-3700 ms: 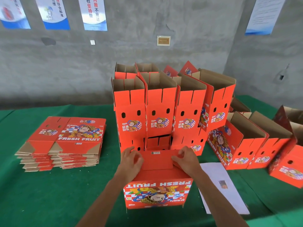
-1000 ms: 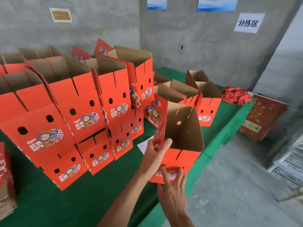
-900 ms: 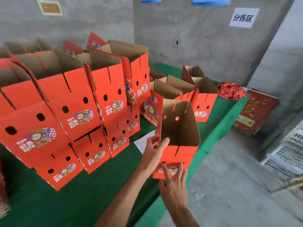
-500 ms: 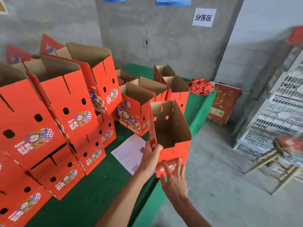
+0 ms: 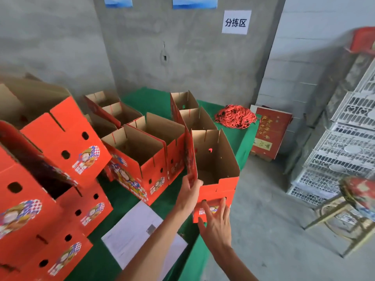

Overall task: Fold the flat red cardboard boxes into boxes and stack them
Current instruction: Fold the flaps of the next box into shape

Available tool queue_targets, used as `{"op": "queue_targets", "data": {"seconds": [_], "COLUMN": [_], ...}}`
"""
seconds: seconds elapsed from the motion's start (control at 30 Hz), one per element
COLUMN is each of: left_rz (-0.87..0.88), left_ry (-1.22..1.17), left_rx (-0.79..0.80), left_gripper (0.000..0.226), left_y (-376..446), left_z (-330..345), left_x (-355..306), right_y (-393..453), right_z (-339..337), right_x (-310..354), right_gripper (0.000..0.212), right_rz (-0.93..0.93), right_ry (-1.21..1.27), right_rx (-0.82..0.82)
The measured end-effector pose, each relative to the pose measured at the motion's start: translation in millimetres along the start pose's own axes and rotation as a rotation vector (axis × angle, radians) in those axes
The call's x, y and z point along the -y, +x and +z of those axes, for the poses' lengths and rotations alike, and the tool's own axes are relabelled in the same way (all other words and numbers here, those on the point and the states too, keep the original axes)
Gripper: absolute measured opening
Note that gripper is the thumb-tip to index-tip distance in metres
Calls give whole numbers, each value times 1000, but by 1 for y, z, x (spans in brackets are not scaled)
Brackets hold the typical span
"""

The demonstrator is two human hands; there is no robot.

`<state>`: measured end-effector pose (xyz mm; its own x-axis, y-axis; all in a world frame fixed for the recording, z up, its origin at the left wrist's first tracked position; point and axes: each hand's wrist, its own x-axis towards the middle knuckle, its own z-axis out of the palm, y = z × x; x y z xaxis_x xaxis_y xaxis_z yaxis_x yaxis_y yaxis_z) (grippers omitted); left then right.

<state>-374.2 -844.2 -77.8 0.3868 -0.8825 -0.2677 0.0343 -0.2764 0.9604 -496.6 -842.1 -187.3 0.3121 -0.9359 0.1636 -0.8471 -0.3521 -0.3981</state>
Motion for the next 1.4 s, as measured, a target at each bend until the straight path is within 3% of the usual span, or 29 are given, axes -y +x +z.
{"op": "queue_targets", "data": {"seconds": [0.3,0.63,0.93,1.4], "left_rz": [10,70,9,-24], "left_ry": [-8,46,54,96], "left_rx": [-30,-184,-307,-346], "left_gripper": [63,49,54,58], "left_y": [99,233,331,381], "left_z": [51,60,64,46], "left_x": [-25,-30,-55,-60], "right_y": [125,258,359,412], "right_z": [3,36,63,70], "right_x": [-51,-59,-54,-50], "right_gripper": [46,57,63,70], "right_rz": [-40,-122,-168,-290], "right_ry": [-3,-70,-124,-225], "right_rx": [94,282,337,455]}}
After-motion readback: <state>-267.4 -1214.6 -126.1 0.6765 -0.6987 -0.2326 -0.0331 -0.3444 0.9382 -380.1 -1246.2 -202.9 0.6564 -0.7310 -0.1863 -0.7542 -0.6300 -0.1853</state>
